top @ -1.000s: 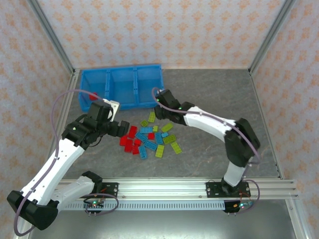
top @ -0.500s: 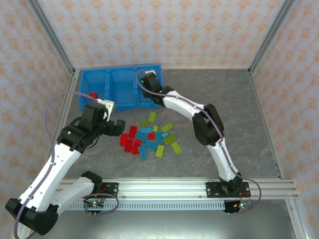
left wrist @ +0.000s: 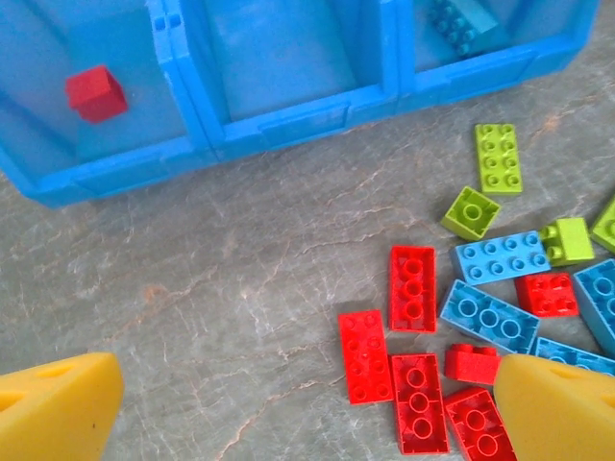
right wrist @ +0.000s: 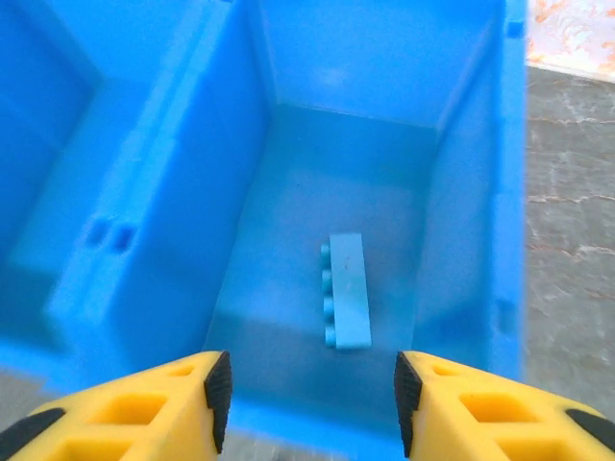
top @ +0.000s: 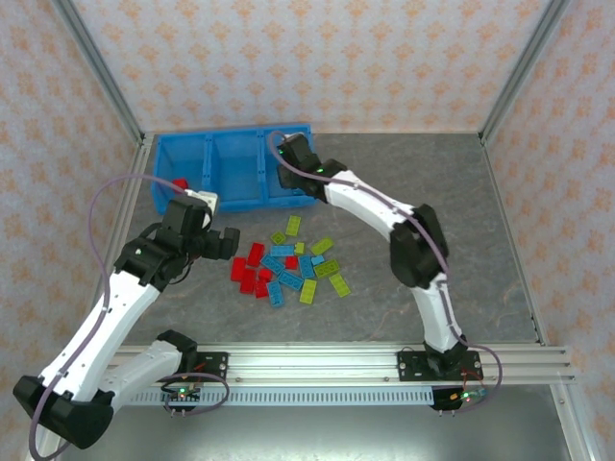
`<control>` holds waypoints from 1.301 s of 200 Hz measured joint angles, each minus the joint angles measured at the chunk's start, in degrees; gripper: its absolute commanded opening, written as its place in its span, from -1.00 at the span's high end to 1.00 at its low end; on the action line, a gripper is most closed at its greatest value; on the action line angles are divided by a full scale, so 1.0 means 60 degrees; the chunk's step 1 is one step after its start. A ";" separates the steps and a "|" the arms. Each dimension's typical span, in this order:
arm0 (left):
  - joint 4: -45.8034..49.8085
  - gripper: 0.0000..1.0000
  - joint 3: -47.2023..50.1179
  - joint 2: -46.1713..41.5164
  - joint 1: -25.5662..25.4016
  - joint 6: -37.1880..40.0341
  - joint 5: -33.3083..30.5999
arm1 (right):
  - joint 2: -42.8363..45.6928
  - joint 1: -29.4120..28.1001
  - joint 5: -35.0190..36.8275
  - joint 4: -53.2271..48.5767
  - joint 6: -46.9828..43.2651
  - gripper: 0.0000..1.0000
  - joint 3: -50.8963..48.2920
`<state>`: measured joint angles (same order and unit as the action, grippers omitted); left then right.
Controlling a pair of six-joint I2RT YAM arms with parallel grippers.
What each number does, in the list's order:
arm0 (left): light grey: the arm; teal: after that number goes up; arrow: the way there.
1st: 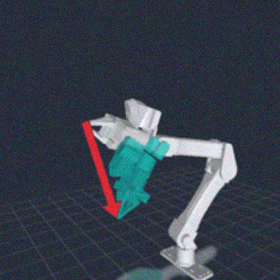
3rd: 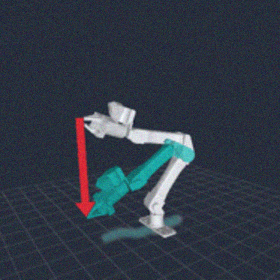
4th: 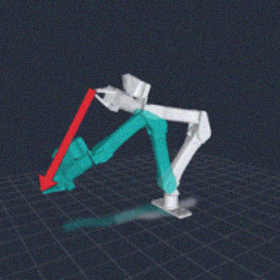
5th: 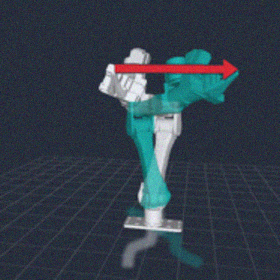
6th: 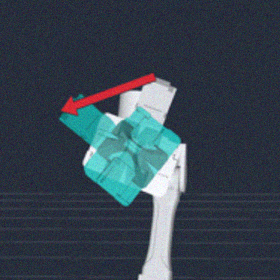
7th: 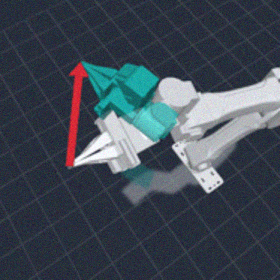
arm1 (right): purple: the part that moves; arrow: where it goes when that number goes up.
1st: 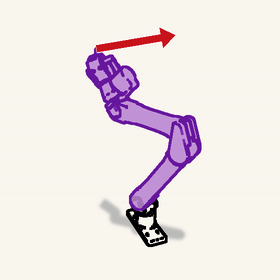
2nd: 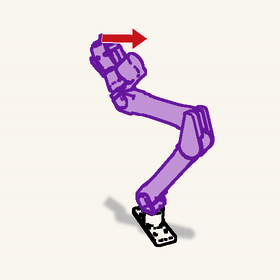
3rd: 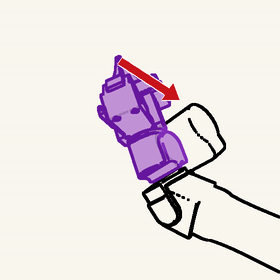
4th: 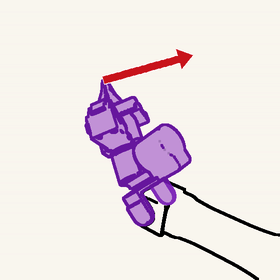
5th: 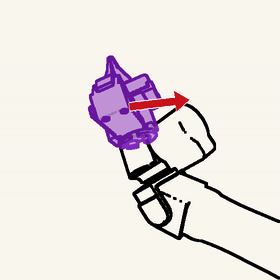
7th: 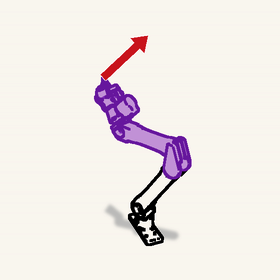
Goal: Sort the legos into containers by color
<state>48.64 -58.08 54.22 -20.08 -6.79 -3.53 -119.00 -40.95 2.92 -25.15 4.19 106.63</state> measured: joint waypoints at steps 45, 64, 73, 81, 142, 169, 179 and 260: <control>-0.0113 -0.39 0.0259 0.0565 -0.0004 -0.2841 -0.0029 | 0.5268 -0.0091 -0.1865 -0.0375 0.0550 -0.36 -0.3417; -0.0426 -0.24 0.0987 0.0838 -0.0004 -0.3701 -0.0055 | 0.7038 -0.0262 -0.2568 -0.0488 0.1013 -0.44 -0.4768; -0.0539 -0.22 0.1249 0.1198 -0.0004 -0.3898 0.0015 | 0.7584 -0.0357 -0.2841 -0.0597 0.1191 -0.48 -0.5308; -0.0721 -0.22 0.1472 0.1625 -0.0004 -0.4018 0.0138 | 0.7901 -0.0433 -0.3056 -0.0736 0.1348 -0.52 -0.5719; -0.2310 -0.23 0.2317 0.4142 -0.0011 -0.4153 0.1264 | 0.8153 -0.0546 -0.3574 -0.1603 0.2218 -0.58 -0.6972; -0.2849 -0.20 0.2317 0.4546 0.0000 -0.4146 0.1268 | 0.8098 -0.0565 -0.3570 -0.1596 0.2382 -0.59 -0.6972; -0.2969 -0.17 0.2317 0.4728 0.0040 -0.4146 0.1268 | 0.8036 -0.0568 -0.3570 -0.1599 0.2448 -0.59 -0.6972; -0.3129 0.37 0.2404 0.5450 0.0393 -0.4204 0.1056 | 0.7949 -0.0652 -0.3559 -0.1668 0.2637 -0.60 -0.6969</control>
<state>29.87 -43.66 86.91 -17.72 -32.01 2.81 -71.31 -44.86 -18.44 -35.16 20.01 64.82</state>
